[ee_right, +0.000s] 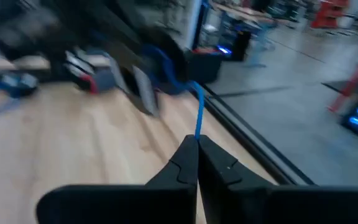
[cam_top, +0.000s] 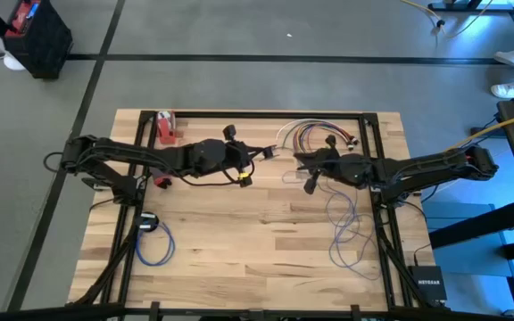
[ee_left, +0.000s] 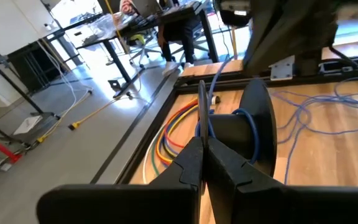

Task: Coil cords
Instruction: Coil the blue cable wire on the black spool

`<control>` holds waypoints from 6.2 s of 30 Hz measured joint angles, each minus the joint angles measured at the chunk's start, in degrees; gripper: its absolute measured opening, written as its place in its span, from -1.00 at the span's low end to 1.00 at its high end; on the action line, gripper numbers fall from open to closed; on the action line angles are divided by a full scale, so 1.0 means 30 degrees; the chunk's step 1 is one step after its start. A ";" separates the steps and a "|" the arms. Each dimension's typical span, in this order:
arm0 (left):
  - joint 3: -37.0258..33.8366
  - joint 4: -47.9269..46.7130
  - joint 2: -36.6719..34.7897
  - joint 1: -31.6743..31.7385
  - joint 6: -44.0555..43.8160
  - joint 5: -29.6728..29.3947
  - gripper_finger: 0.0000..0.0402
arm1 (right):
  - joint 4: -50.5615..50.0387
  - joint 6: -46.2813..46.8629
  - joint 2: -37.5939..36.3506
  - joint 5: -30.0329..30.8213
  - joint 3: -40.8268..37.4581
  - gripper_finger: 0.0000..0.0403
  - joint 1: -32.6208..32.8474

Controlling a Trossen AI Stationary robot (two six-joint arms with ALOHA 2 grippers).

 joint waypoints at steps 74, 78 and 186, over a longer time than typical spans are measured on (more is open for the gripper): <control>0.0000 0.3255 0.0676 -0.0471 -0.0007 0.1219 -0.97 | -0.4419 -0.0751 0.3693 -0.1811 0.2565 -0.24 0.0619; 0.0000 0.3311 0.0676 -0.0474 0.0100 0.1217 -0.97 | -0.7245 -0.0190 0.2355 -0.2837 0.2565 -0.24 0.1416; -0.0007 0.0932 0.0591 0.0092 0.0593 -0.0277 -0.97 | 0.3776 0.0142 0.1207 -0.3720 -0.0226 -0.99 -0.0372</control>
